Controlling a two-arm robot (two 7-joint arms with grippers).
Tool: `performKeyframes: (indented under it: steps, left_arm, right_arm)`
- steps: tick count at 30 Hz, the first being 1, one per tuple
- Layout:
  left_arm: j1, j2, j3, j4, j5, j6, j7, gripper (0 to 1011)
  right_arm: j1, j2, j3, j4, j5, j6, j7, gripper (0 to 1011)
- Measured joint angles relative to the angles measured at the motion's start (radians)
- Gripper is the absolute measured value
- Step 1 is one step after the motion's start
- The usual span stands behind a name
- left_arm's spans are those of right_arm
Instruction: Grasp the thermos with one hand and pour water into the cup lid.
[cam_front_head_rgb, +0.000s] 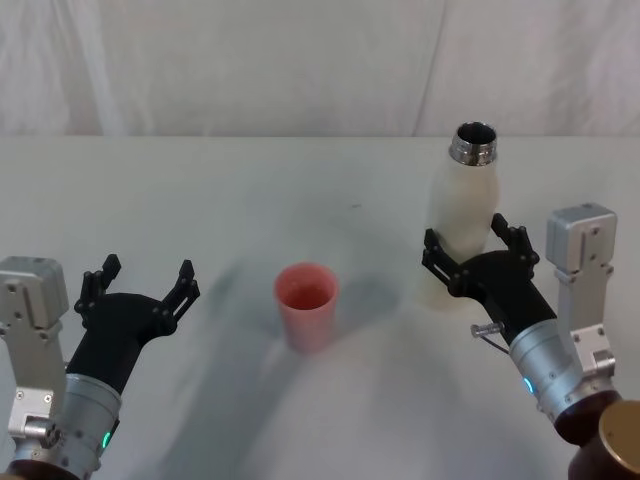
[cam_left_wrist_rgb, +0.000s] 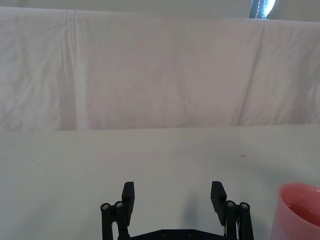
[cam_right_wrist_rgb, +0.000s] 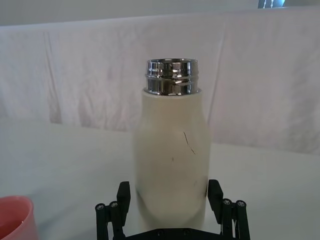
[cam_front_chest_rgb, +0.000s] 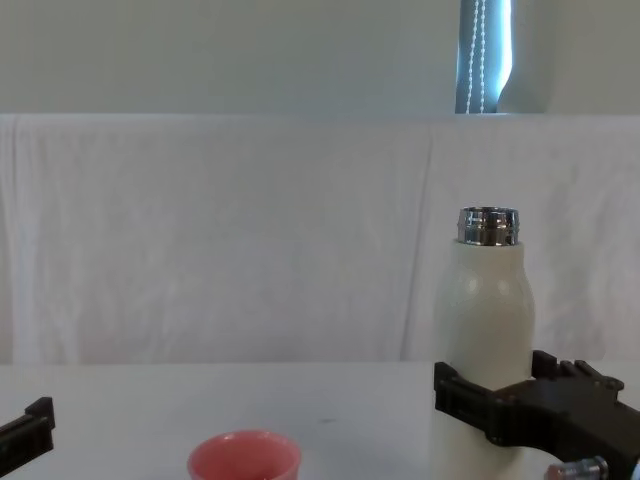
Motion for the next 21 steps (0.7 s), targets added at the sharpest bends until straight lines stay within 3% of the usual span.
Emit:
performKeyframes:
  steps: [21]
  left_arm:
    - [0.0, 0.0, 0.0, 0.0, 0.0, 0.0, 0.0, 1001]
  right_arm:
    - [0.033, -0.012, -0.007, 0.034, -0.001, -0.007, 0.001, 1000]
